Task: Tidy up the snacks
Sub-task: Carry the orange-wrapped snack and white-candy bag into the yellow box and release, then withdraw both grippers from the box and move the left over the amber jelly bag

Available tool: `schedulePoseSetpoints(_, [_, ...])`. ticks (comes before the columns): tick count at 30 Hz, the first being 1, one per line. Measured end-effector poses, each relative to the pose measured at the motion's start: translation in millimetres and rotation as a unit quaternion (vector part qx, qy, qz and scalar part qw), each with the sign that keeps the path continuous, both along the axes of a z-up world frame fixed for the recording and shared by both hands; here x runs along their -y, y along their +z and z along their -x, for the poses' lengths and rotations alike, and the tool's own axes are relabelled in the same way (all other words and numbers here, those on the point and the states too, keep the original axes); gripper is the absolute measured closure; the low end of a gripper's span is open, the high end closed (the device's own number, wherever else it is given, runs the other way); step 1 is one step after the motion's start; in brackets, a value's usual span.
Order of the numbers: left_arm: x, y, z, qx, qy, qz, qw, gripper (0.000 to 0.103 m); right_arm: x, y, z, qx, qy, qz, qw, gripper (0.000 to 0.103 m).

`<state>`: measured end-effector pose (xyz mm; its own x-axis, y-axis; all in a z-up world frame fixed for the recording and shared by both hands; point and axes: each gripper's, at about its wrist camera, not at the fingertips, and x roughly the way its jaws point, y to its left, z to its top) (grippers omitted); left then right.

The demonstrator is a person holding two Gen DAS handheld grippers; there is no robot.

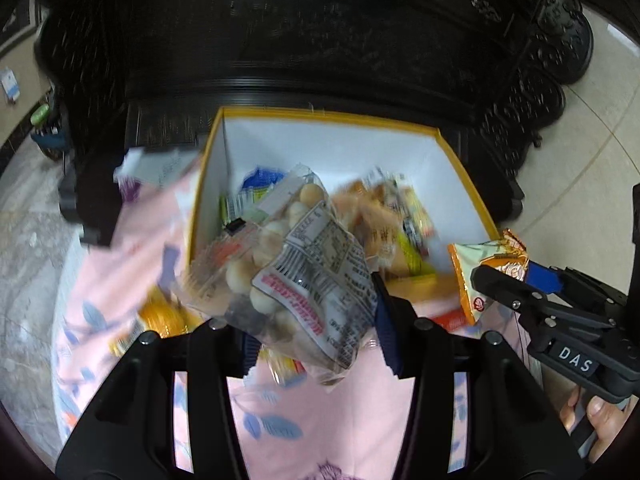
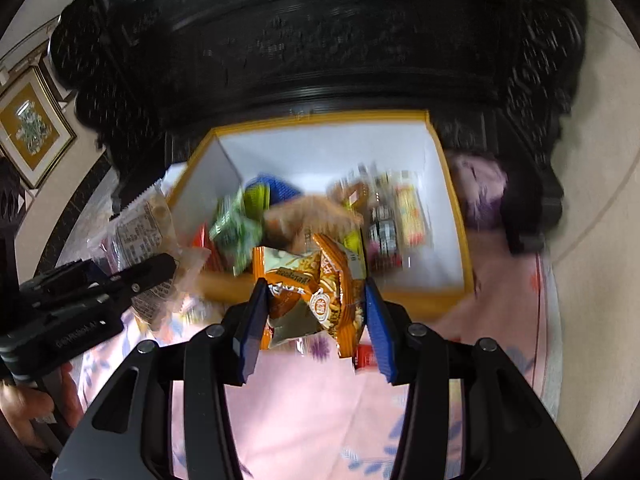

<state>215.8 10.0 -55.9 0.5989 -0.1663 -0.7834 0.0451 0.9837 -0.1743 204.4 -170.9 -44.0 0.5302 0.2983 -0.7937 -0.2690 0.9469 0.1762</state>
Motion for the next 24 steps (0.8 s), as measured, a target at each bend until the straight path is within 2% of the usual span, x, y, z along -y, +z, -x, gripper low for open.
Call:
schedulePoseSetpoints(8, [4.7,22.8,-34.9,0.015,-0.002,-0.011,0.9998,0.055,-15.1,29.6,-32.4,0.020,0.005,0.003,1.000,0.056])
schedulePoseSetpoints(17, [2.6,21.7,-64.1,0.006,0.003,-0.023,0.9997,0.055,-19.5,24.2,-54.3,0.010,0.003,0.011,1.000,0.055])
schedulePoseSetpoints(19, [0.9,20.7,-69.5,0.003,0.005,-0.023,0.9997,0.052,-19.4,24.3,-60.0,0.009,0.000,0.009,1.000,0.054])
schedulePoseSetpoints(20, [-0.1,20.3,-72.2,0.002,0.008,-0.024,0.9997,0.046,-19.1,24.8,-63.9,0.009,-0.002,0.008,1.000,0.041])
schedulePoseSetpoints(21, [-1.4,21.6,-75.1,0.006,0.012,-0.026,0.9996,0.028,-19.0,24.2,-67.8,0.005,-0.004,0.011,1.000,0.028])
schedulePoseSetpoints(22, [-4.0,24.7,-76.3,0.017,0.028,-0.039,0.9987,0.017,-18.6,22.9,-73.5,-0.002,-0.011,0.019,1.000,0.015])
schedulePoseSetpoints(23, [-6.6,27.0,-76.7,0.024,0.035,-0.042,0.9982,0.013,-17.3,22.8,-76.7,-0.002,-0.017,0.023,1.000,0.009])
schedulePoseSetpoints(24, [-11.5,30.6,-78.4,0.030,0.039,-0.035,0.9982,0.009,-15.1,23.3,-79.1,-0.001,-0.022,0.024,0.999,0.008])
